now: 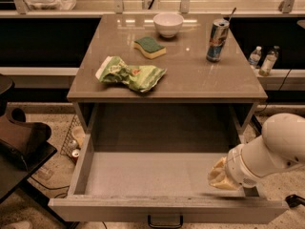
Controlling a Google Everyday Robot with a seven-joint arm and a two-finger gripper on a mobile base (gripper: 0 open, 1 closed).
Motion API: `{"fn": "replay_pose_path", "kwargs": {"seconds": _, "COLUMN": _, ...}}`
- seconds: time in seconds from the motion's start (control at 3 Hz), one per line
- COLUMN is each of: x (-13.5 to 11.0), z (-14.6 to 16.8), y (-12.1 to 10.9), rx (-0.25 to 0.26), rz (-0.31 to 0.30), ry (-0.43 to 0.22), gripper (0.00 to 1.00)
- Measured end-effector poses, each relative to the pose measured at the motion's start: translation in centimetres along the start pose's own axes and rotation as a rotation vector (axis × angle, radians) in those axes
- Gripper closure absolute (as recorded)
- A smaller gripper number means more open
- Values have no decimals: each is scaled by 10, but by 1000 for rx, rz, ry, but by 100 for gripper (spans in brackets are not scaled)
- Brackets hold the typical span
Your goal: Open top drawer
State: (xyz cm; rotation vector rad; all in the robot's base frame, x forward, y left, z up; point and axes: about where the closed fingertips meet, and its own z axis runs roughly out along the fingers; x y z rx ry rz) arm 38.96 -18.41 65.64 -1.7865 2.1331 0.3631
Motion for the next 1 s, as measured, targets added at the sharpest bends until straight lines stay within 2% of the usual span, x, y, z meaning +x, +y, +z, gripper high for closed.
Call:
{"fn": "replay_pose_path", "kwargs": {"seconds": 0.33, "x": -1, "z": 0, "y": 1, "rx": 0, "rz": -3, "ry": 1, "gripper": 28}}
{"fn": "replay_pose_path", "kwargs": {"seconds": 0.67, "x": -2, "z": 0, "y": 1, "rx": -1, "rz": -6, "ry": 3, "gripper": 0}}
{"fn": "replay_pose_path", "kwargs": {"seconds": 1.0, "x": -2, "z": 0, "y": 1, "rx": -1, "rz": -6, "ry": 3, "gripper": 0}}
